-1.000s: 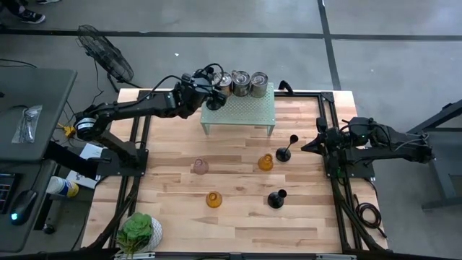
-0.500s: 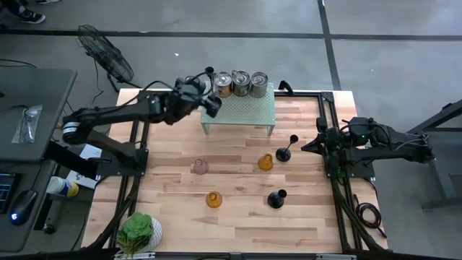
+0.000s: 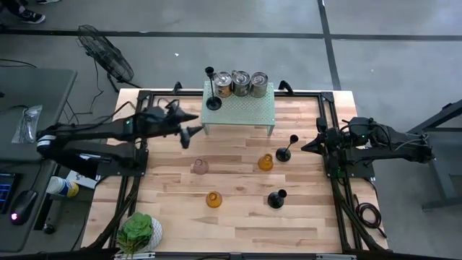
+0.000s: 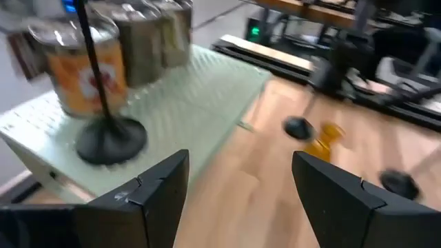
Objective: Pick & Place candle stick holders
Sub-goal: Put the top black candle holder on the shelf
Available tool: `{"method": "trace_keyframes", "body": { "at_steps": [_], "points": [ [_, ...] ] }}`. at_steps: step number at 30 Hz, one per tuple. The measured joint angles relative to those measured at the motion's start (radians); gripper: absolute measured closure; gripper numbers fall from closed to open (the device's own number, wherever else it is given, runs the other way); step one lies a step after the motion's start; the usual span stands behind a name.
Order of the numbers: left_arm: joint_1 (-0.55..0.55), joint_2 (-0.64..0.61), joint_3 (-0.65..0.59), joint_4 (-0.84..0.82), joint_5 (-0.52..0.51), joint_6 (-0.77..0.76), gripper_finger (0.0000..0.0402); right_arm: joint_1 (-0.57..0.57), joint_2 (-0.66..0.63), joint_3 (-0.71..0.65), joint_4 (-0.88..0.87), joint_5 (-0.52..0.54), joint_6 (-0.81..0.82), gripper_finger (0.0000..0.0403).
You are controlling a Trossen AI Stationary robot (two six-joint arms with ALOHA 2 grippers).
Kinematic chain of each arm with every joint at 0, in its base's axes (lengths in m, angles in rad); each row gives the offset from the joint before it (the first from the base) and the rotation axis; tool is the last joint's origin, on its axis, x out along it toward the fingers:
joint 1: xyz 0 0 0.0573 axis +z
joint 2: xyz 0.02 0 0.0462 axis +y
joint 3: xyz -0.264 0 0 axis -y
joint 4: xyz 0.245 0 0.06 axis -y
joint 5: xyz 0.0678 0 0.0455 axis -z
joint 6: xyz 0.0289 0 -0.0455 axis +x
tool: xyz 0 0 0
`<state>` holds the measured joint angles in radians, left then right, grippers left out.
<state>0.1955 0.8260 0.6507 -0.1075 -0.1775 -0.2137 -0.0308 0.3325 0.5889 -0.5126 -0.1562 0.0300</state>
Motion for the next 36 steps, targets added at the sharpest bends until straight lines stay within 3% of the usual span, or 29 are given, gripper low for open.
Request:
{"method": "trace_keyframes", "body": {
  "at_steps": [11, 16, 28, 36],
  "points": [
    [0.000, -0.358, -0.259, 0.016, 0.082, -0.019, 0.0148, 0.000, 0.000, 0.000, 0.000, 0.000, 0.000, 0.0399],
    [-0.041, -0.461, -0.375, 0.118, 0.062, -0.053, 0.0148, 0.000, 0.000, 0.000, 0.000, 0.000, 0.000, 0.0399],
    [-0.232, -0.492, -0.578, 0.348, -0.059, 0.024, 0.0148, 0.000, 0.000, 0.000, 0.000, 0.000, 0.000, 0.0399],
    [-0.262, -0.509, -0.621, 0.394, -0.087, 0.052, 0.0148, 0.000, 0.000, 0.000, 0.000, 0.000, 0.000, 0.0399]
  ]
}}
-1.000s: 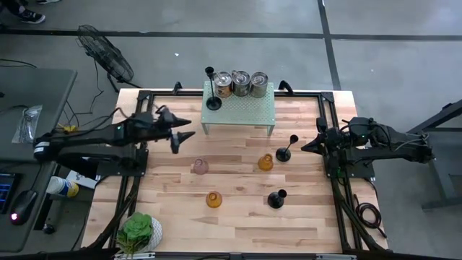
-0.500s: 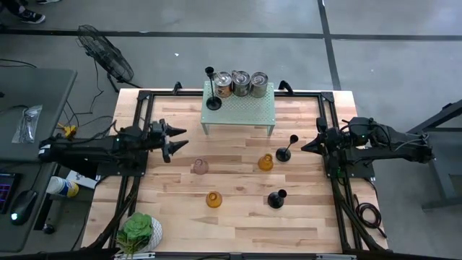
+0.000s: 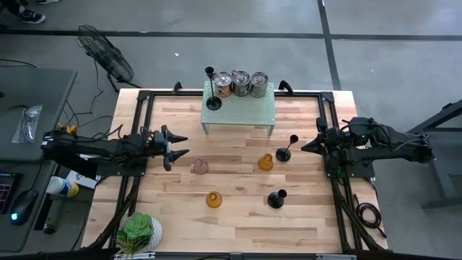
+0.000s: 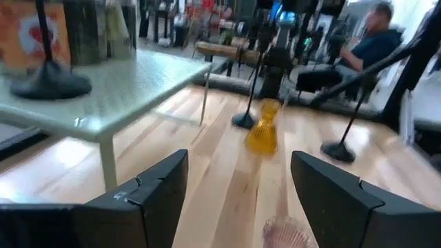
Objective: Pick & Place candle stick holders
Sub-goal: Put the top black candle holder on the shelf
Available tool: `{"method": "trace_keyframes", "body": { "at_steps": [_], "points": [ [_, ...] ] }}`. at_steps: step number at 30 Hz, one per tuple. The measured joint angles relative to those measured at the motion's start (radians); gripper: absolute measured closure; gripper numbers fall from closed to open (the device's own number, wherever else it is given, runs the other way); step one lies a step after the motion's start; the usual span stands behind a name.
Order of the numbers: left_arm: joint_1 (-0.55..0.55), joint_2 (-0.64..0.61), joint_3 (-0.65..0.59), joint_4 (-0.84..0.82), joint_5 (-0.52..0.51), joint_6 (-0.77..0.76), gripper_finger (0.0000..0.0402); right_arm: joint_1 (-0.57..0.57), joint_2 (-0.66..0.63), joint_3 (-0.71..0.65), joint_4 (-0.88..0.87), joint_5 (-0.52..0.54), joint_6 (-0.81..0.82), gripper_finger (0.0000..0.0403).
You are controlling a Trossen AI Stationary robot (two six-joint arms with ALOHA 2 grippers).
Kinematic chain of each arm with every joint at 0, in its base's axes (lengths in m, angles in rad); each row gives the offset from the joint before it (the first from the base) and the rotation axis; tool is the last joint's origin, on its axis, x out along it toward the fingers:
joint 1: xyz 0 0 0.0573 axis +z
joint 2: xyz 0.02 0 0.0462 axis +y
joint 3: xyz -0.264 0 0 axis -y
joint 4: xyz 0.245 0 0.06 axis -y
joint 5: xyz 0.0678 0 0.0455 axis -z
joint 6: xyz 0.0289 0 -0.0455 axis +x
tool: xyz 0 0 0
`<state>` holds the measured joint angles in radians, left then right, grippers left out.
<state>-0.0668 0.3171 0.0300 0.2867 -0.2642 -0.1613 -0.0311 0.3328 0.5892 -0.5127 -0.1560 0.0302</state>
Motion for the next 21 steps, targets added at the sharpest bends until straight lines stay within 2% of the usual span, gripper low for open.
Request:
{"method": "trace_keyframes", "body": {
  "at_steps": [10, 17, 21],
  "points": [
    [0.000, -0.065, -0.007, -0.006, 0.015, 0.000, 0.0149, 0.000, 0.000, 0.000, 0.000, 0.000, 0.000, 0.0399],
    [0.001, -0.094, -0.008, -0.088, 0.101, -0.011, 0.0149, 0.000, 0.000, 0.000, 0.000, 0.000, 0.000, 0.0399],
    [0.001, -0.092, -0.008, -0.090, 0.105, -0.027, 0.0148, 0.000, 0.000, 0.000, 0.000, 0.000, 0.000, 0.0399]
  ]
}}
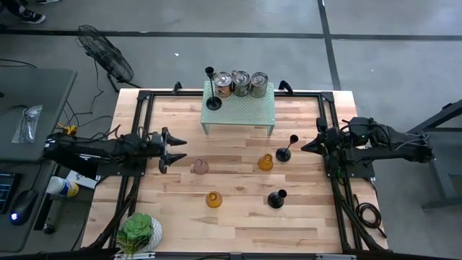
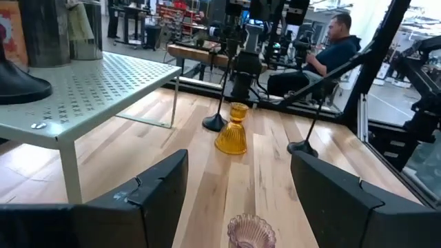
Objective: Pick & Place candle stick holders
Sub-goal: Put the top black candle holder on the shelf
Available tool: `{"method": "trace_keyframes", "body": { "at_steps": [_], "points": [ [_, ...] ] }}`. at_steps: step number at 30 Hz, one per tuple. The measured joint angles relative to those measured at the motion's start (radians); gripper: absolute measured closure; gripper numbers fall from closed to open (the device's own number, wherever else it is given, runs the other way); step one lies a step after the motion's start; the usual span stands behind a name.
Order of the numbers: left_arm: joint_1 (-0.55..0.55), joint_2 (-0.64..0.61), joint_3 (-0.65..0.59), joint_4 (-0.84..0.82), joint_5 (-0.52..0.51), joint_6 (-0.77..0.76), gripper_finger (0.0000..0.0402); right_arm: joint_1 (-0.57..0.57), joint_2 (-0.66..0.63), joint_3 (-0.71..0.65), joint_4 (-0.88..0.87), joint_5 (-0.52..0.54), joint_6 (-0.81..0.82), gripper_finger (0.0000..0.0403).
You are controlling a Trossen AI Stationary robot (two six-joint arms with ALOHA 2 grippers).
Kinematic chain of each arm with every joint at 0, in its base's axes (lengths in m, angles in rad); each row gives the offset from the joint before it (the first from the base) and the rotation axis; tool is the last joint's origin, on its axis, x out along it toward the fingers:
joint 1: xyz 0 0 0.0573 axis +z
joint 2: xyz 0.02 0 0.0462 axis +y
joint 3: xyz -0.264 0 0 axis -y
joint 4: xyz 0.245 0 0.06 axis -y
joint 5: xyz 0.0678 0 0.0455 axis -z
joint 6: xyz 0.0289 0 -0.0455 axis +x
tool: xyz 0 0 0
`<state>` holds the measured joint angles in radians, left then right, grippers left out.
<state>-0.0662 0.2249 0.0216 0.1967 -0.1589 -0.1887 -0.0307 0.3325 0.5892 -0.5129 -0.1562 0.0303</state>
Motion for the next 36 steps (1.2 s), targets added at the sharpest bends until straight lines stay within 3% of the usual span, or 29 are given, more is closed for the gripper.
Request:
{"method": "trace_keyframes", "body": {
  "at_steps": [8, 22, 28, 36],
  "points": [
    [0.000, 0.000, 0.000, 0.002, -0.051, 0.000, 0.0148, 0.000, 0.000, 0.000, 0.000, 0.000, 0.000, 0.0399],
    [0.000, 0.000, -0.002, -0.025, -0.052, 0.000, 0.0148, 0.000, 0.000, 0.000, 0.000, 0.000, 0.000, 0.0399],
    [0.000, 0.000, -0.002, -0.038, -0.052, 0.000, 0.0148, 0.000, 0.000, 0.000, 0.000, 0.026, -0.217, 0.0399],
    [0.000, 0.000, -0.002, -0.043, -0.052, 0.000, 0.0148, 0.000, 0.000, 0.000, 0.005, 0.024, -0.164, 0.0399]
  ]
}}
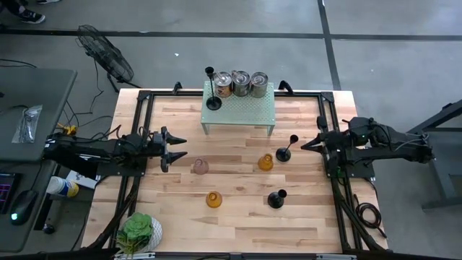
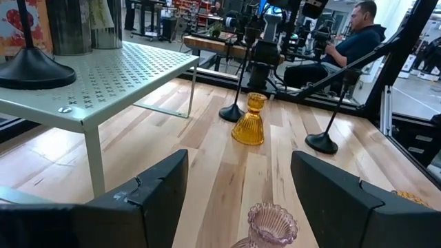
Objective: Pick & Place candle stick holders
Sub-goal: Put the top black candle holder on the shelf
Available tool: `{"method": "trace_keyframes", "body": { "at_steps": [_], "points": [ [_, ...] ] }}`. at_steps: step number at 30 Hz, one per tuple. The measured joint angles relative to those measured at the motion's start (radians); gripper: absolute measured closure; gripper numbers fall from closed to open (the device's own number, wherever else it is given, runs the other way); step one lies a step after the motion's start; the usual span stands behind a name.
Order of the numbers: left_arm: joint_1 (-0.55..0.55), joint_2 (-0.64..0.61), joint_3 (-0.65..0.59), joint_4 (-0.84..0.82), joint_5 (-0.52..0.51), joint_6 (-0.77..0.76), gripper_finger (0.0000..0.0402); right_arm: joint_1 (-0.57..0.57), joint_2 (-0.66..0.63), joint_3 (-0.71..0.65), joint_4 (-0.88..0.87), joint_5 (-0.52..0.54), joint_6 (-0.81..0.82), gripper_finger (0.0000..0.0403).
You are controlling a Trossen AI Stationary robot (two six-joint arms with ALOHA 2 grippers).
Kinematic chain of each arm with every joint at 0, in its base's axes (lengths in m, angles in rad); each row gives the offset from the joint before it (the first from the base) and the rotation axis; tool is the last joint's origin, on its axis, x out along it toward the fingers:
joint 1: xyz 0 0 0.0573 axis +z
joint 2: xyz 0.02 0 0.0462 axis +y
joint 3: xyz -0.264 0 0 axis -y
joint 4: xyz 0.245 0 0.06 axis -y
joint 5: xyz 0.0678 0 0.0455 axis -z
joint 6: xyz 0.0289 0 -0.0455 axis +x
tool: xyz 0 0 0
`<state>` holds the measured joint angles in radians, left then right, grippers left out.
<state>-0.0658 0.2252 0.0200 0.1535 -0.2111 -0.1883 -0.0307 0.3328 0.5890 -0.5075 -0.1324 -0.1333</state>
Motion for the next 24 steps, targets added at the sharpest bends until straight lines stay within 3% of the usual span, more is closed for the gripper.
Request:
{"method": "trace_keyframes", "body": {
  "at_steps": [9, 14, 17, 20, 24],
  "points": [
    [0.000, 0.000, 0.000, 0.000, 0.000, 0.000, 0.0148, 0.000, -0.001, 0.000, -0.015, 0.007, 0.478, 0.0399],
    [0.000, 0.000, 0.000, 0.000, 0.000, 0.000, 0.0148, 0.000, -0.015, 0.000, -0.075, 0.079, 0.759, 0.0399],
    [0.000, 0.000, 0.000, 0.001, 0.000, 0.000, 0.0148, 0.000, -0.026, 0.000, -0.135, 0.178, 0.940, 0.0399],
    [0.000, 0.000, 0.000, 0.001, 0.000, 0.000, 0.0148, 0.000, -0.039, 0.000, -0.223, 0.278, 1.007, 0.0399],
    [0.000, 0.000, 0.000, 0.001, 0.000, 0.000, 0.0148, 0.000, -0.049, -0.001, -0.310, 0.301, 1.029, 0.0399]
  ]
}}
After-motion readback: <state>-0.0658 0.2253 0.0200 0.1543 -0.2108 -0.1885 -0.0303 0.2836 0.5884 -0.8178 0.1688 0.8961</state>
